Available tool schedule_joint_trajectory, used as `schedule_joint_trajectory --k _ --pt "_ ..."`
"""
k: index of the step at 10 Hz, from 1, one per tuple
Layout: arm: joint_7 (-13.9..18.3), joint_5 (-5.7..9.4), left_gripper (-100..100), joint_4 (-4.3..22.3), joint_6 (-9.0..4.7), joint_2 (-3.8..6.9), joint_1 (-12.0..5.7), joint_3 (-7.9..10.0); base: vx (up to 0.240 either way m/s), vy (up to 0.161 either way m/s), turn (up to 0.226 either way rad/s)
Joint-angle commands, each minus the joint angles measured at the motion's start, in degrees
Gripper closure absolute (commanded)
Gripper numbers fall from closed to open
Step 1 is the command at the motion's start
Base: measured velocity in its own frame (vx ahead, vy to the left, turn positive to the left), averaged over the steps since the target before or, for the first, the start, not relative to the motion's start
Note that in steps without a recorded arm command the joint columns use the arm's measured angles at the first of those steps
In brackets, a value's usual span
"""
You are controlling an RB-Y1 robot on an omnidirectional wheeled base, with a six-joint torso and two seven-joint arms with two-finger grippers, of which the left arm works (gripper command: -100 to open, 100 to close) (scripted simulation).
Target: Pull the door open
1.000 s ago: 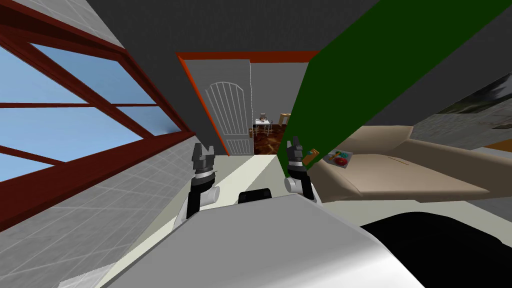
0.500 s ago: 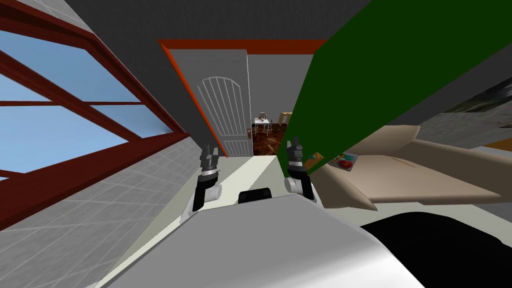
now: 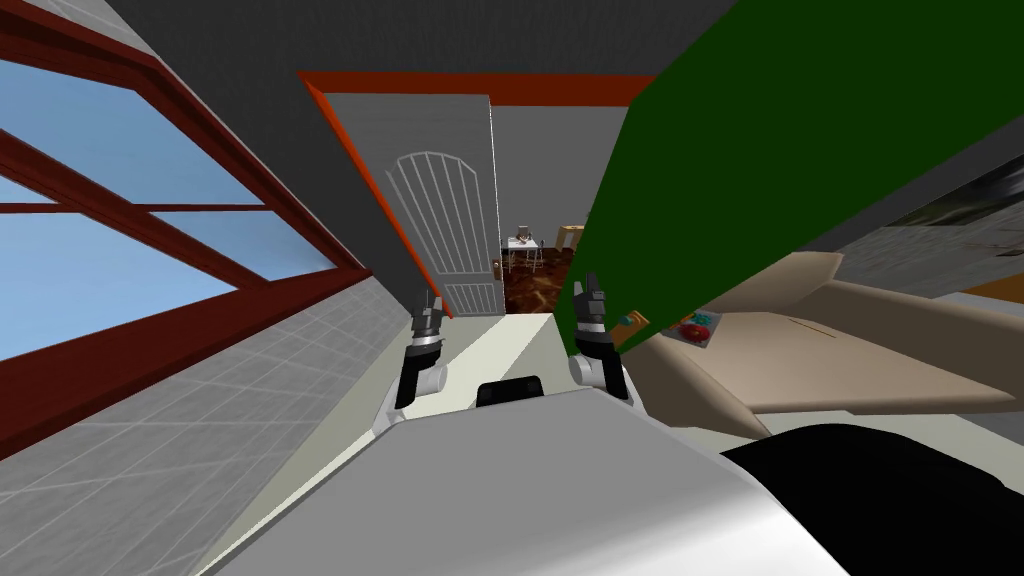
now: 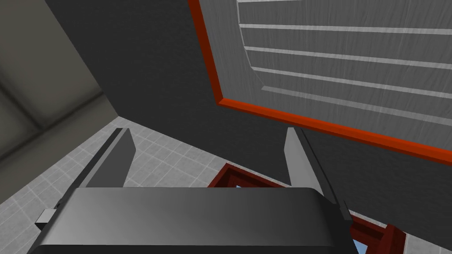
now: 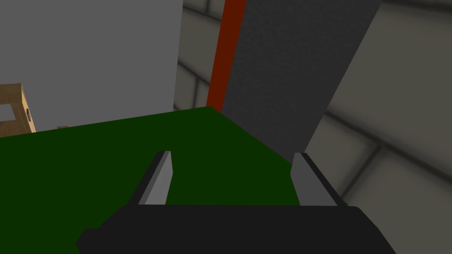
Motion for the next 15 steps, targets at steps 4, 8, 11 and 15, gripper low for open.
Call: schedule_joint_trajectory --k 4,8,11,15 --pt "0.4 0.40 -100 5.2 1.33 0.45 -2.84 0.20 0.102 -0.035 -0.017" --pt "0.7 0.76 -100 10.2 2.43 0.73 -5.57 0.39 0.103 -0.034 -0.022" --pt "1.0 1.04 -100 14.0 3.28 0.91 -7.67 0.53 0.099 -0.033 -0.022" --pt "1.4 1.41 -100 19.1 4.41 1.09 -10.49 0.72 0.103 -0.033 -0.021"
